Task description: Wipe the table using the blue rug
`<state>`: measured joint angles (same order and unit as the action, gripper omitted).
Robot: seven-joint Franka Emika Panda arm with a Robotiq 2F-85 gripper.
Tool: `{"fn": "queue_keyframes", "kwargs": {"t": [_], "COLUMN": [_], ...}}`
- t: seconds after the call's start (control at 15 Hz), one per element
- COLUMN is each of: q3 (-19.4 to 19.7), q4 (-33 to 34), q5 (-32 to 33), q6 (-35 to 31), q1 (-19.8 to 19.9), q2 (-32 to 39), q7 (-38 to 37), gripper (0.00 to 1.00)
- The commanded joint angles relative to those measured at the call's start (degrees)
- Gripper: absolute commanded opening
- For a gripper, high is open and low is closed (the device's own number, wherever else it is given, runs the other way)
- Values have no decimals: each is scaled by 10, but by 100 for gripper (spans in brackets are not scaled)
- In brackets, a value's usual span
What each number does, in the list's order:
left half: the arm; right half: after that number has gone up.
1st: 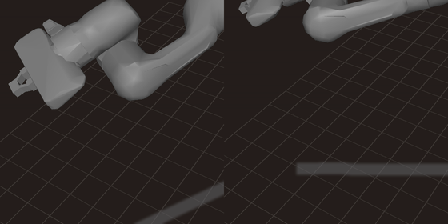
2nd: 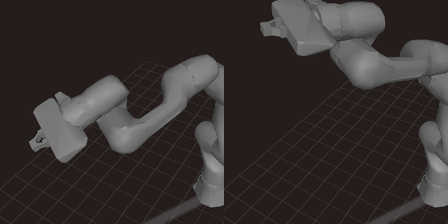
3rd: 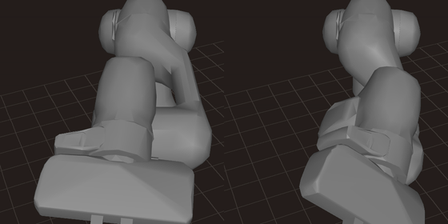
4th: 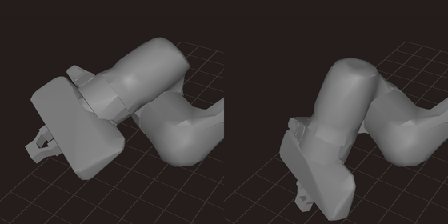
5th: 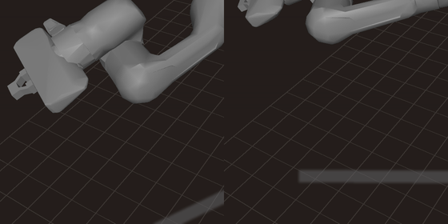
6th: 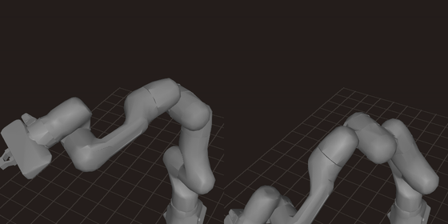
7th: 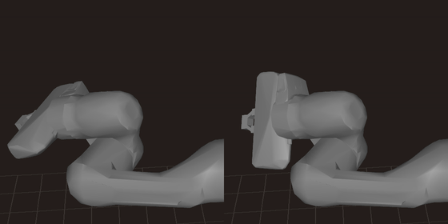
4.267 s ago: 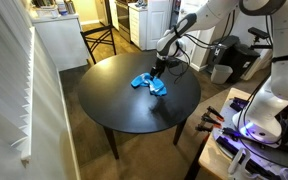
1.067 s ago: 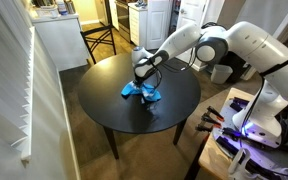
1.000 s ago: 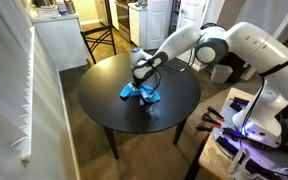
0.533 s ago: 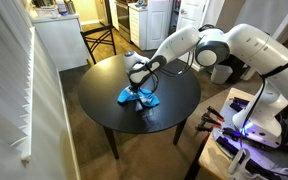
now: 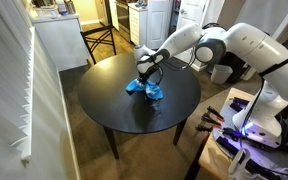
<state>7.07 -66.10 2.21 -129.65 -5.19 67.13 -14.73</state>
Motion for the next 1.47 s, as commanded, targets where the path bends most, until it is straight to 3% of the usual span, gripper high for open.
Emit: {"fn": "queue_keyframes", "kwargs": {"t": [0.0,0.4,0.67,1.07,1.4], "q3": [-3,3,1,9,-13], "q4": [-27,-56,-50,11,2], "q5": [-39,-119,-154,-93,-30], "q6": [-14,-39,-45,-1,14], "q1": [80,194,219,130,30], "q2": [-7,-17,-13,17,11], "q7": [-4,-20,-29,-38,-4], "gripper": [6,6,6,6,6]}}
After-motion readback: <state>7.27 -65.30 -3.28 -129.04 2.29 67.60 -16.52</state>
